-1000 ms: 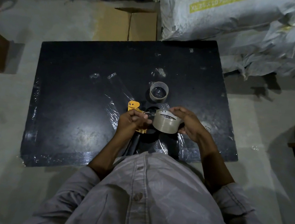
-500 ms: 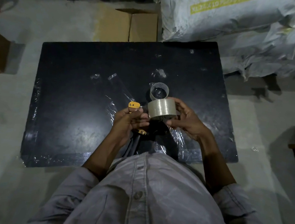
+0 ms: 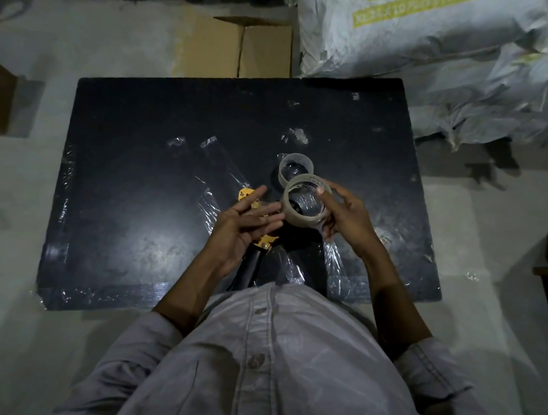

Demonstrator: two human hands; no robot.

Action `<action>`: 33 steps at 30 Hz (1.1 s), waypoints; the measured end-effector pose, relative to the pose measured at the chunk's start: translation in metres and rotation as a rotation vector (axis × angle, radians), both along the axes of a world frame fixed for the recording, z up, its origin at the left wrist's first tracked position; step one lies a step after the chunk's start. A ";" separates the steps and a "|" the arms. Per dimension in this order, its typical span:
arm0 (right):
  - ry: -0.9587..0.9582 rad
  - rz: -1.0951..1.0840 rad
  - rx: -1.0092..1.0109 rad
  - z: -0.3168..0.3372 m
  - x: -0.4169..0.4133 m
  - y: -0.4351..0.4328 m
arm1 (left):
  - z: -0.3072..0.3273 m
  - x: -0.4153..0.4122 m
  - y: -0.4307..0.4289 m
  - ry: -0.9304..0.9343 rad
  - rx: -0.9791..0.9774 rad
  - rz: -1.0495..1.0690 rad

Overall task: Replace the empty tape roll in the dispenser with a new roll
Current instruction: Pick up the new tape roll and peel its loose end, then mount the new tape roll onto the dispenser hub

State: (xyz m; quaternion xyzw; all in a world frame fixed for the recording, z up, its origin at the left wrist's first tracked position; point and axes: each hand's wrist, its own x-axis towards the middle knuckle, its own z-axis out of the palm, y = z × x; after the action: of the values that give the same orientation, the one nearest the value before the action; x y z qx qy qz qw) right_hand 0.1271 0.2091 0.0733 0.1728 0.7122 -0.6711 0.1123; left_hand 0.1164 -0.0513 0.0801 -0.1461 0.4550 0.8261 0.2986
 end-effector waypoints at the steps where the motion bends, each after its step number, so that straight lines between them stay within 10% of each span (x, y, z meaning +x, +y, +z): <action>1: -0.002 -0.001 0.009 0.000 -0.001 -0.001 | -0.001 0.000 0.001 0.039 -0.046 -0.003; 17: 0.153 0.227 0.732 -0.051 -0.021 -0.027 | -0.065 -0.026 -0.041 0.843 -1.194 -0.212; 33: 0.229 0.217 0.880 -0.078 -0.016 -0.040 | -0.054 -0.033 -0.041 0.584 -1.044 -0.041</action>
State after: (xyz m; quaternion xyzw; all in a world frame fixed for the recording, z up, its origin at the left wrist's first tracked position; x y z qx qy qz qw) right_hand 0.1112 0.1693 -0.0046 0.0537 0.9509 -0.3044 0.0186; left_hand 0.0832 -0.0926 0.0266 -0.0315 0.8668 0.4933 0.0659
